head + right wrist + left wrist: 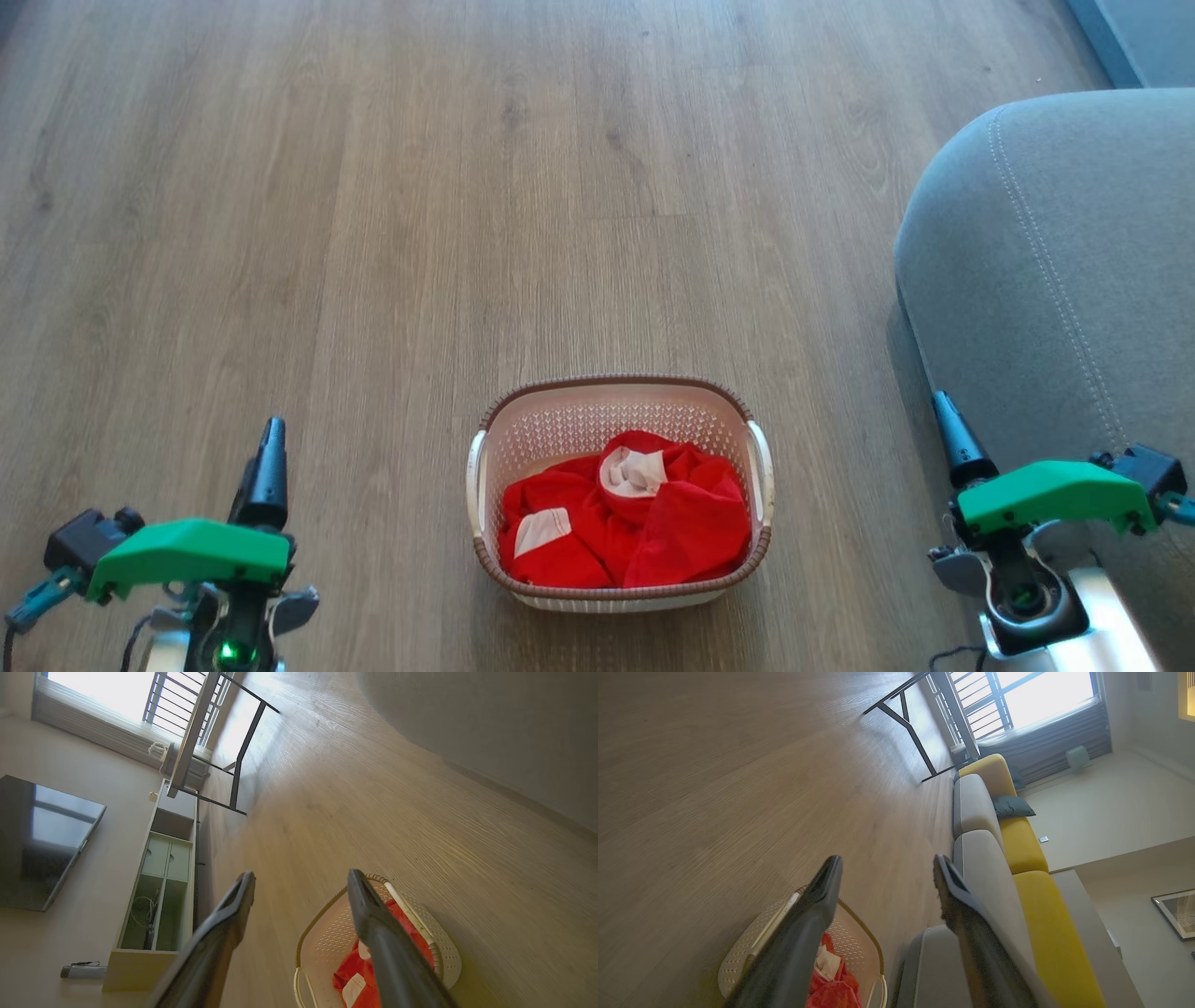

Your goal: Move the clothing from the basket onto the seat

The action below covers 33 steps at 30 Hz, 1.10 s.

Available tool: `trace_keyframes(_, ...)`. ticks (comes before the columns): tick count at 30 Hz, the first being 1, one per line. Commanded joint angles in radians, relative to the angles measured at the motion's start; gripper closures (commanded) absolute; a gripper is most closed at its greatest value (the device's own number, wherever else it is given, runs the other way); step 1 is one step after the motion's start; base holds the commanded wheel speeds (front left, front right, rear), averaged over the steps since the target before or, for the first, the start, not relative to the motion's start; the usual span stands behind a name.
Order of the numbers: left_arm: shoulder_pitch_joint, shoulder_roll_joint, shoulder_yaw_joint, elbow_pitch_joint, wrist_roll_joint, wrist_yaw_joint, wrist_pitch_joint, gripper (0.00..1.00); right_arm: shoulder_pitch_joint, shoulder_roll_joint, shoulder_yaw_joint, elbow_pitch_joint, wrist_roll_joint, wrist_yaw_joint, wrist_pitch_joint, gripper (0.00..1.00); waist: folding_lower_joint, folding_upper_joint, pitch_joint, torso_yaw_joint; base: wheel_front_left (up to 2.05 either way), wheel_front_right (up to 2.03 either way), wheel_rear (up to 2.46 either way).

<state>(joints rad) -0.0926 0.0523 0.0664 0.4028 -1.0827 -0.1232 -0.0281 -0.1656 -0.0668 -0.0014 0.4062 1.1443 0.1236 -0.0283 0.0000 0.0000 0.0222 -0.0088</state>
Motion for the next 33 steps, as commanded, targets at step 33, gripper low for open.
trace_keyframes(33,-0.156,0.054,-0.011,-0.025,0.433,-0.005,-0.103,0.0,-0.175,-0.053,0.109,0.0,-0.398,0.005,-0.103,0.0,0.0,0.0,0.016,-0.008,0.0,0.0,0.0)
